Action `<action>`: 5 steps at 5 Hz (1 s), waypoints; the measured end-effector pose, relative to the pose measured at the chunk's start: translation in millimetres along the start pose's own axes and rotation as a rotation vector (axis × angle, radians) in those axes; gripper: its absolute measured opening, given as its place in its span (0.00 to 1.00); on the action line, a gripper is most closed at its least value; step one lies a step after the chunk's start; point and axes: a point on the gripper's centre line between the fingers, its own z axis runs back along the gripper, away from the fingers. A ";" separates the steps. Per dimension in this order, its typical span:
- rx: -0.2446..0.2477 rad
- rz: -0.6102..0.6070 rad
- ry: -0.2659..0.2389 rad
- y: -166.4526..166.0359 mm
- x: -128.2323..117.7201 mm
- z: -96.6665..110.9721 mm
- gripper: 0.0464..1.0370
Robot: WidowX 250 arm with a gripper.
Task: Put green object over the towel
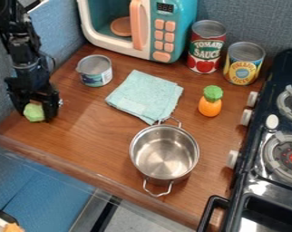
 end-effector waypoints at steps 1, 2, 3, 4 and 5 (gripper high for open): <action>-0.005 0.002 -0.004 -1.5 0.4 -0.5 0.71; -0.006 0.027 -0.003 -1.4 0.5 1.1 0.71; -0.052 0.019 -0.025 -23.3 9.7 20.7 0.71; -0.123 -0.010 -0.069 -62.0 33.5 49.6 0.71; -0.140 -0.068 -0.088 -99.2 46.5 63.4 0.71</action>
